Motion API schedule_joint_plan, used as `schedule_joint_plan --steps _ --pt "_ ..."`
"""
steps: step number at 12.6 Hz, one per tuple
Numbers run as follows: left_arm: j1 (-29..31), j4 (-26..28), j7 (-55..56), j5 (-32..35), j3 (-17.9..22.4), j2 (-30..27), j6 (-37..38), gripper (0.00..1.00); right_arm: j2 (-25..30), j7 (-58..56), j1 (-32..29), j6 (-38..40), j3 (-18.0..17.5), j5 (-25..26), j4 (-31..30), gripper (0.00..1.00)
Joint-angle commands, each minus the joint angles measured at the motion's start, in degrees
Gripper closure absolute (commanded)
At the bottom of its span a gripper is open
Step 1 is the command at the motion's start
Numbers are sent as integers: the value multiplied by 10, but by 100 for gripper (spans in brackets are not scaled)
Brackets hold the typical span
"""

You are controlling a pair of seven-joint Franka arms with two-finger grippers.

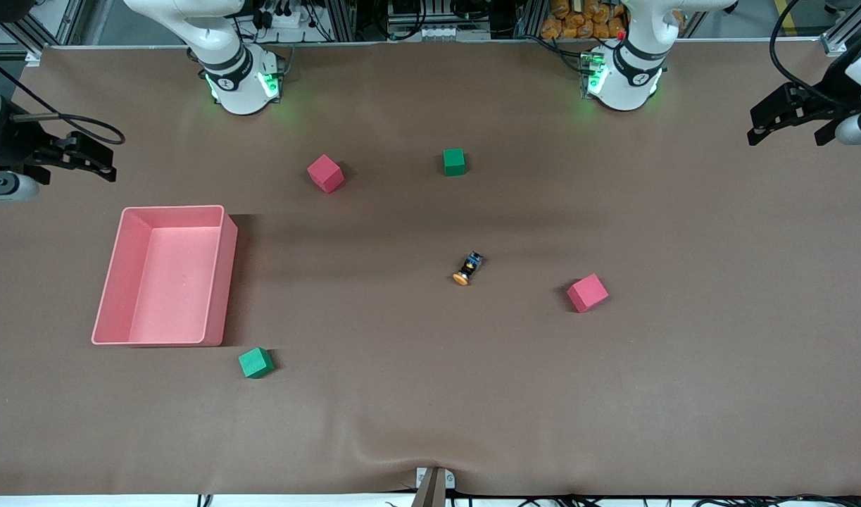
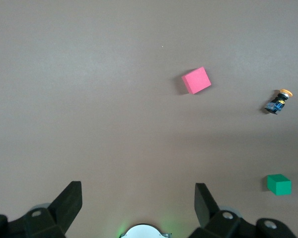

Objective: Place and upright button with both arms
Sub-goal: 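Reach the left gripper over the lying button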

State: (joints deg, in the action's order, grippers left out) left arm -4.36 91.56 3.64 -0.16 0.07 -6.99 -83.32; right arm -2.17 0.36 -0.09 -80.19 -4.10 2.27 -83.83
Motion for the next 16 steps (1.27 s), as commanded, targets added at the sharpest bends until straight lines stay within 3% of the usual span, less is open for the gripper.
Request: schedule_joint_plan --steps 1,7,12,16 --pt "4 -16 -7 7 -2 7 9 0 17 6 -1 -1 6 -9 -17 0" --pt "-15 -17 -12 -3 -16 56 6 0 16 6 -2 -1 6 -9 -18 0" --pt "-103 -87 2 -19 -70 201 -28 0 16 6 -3 -1 6 -9 -18 0" --pt "-190 -111 8 -19 -72 327 -110 0 14 6 -3 -1 6 -9 -19 0"
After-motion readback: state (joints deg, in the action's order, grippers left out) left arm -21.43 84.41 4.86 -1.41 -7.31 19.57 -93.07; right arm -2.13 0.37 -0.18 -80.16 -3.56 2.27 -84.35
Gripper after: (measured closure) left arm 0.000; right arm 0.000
